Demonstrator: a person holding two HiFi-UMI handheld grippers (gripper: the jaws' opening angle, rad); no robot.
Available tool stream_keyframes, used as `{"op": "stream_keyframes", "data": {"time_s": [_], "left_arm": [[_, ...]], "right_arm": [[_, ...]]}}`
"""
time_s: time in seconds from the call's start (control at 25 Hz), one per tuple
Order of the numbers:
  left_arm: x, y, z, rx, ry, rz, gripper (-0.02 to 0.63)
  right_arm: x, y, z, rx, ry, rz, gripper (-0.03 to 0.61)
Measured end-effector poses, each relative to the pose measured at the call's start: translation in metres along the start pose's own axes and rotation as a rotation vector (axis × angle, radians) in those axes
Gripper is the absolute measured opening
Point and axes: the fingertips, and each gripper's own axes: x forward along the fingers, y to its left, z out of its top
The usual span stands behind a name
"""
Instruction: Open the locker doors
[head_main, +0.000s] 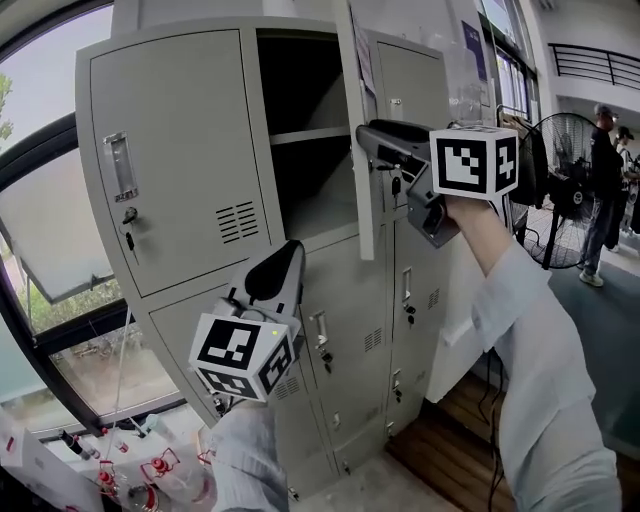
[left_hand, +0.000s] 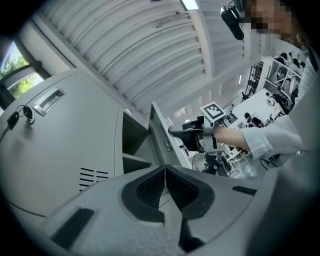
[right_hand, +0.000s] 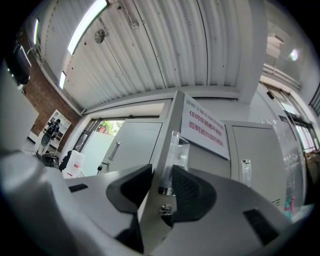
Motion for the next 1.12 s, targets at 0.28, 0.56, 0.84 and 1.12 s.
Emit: {"op": "stream_keyframes", "data": {"time_s": [0.28,0.56,0.84,1.12], "left_arm": [[-0.006,-0.019,-0.009,-0.039,0.008,-0.015,0.014],[-0.004,-0.043,-0.011,-0.054,0.02,-0.03,0.014],[0.02,-0.067,-0.006,-0.016,0.006,-0.015,0.014],[0.058,-0.101,-0.022,0.006,0.033,-0.009,0.014]], "right_arm": [[-0.029,-0.015,0.006,0.027,0.018,-0.034,0.11],[-0.061,-0.039,0.01,0.098,0.008,-0.076,0.11],[-0.085,-0.065,0.01,0.266,-0.056,0.011,0.11],[-0.104,-0.089,0.01,0.246,-0.079,0.099,0.112]]}}
